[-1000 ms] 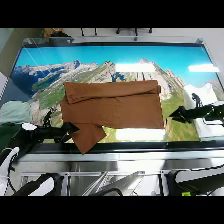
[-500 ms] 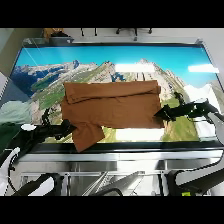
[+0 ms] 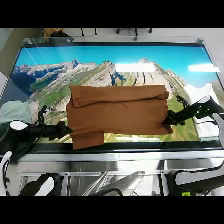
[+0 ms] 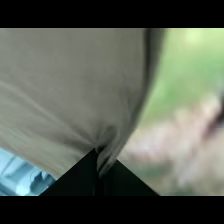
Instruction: Fold the shirts.
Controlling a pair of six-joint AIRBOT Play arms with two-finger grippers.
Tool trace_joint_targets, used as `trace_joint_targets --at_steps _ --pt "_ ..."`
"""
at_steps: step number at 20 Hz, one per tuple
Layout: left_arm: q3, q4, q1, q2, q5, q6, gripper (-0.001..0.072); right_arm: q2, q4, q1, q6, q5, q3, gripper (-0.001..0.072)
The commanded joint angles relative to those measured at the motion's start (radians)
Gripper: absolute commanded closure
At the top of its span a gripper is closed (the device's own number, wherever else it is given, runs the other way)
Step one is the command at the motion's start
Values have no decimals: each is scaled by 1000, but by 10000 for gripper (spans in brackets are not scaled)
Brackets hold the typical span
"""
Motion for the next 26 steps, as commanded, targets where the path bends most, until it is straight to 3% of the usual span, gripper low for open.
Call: trace_joint_targets --at_steps 1,4,7,11,15,19,20,21,22,23,24,25,26 --pt "-2 150 10 167 -194 -112 696 47 -105 -11 93 70 -9 687" --pt "-45 119 10 285 -184 -120 696 87 -82 -10 118 116 -11 688" --pt "-7 4 10 290 -72 -90 696 148 101 -10 58 68 14 689" --pt "224 -93 -4 65 16 -24 694 133 365 -8 -71 -115 71 687" --pt "486 -92 -104 -238 117 -2 693 33 510 -8 -171 -303 85 687" --pt "695 -90 -190 -513 194 -2 691 -98 712 -8 -383 -375 85 677" --pt "736 -90 -198 -570 196 -3 688 -119 748 -9 -419 -375 86 559" --pt "772 -91 -198 -614 185 -3 600 -129 754 -10 -440 -373 90 433" --pt "810 -90 -197 -653 162 -3 148 -131 736 -13 -452 -371 102 409" --pt "843 -91 -195 -683 139 -18 40 -130 697 -26 -460 -369 127 406" --pt "879 -91 -188 -707 106 -26 41 -130 640 -42 -455 -359 165 367" --pt "908 -90 -180 -724 72 -30 41 -131 579 -57 -415 -356 203 207" --pt "928 -90 -177 -731 45 -30 41 -133 510 -68 -366 -356 238 182"
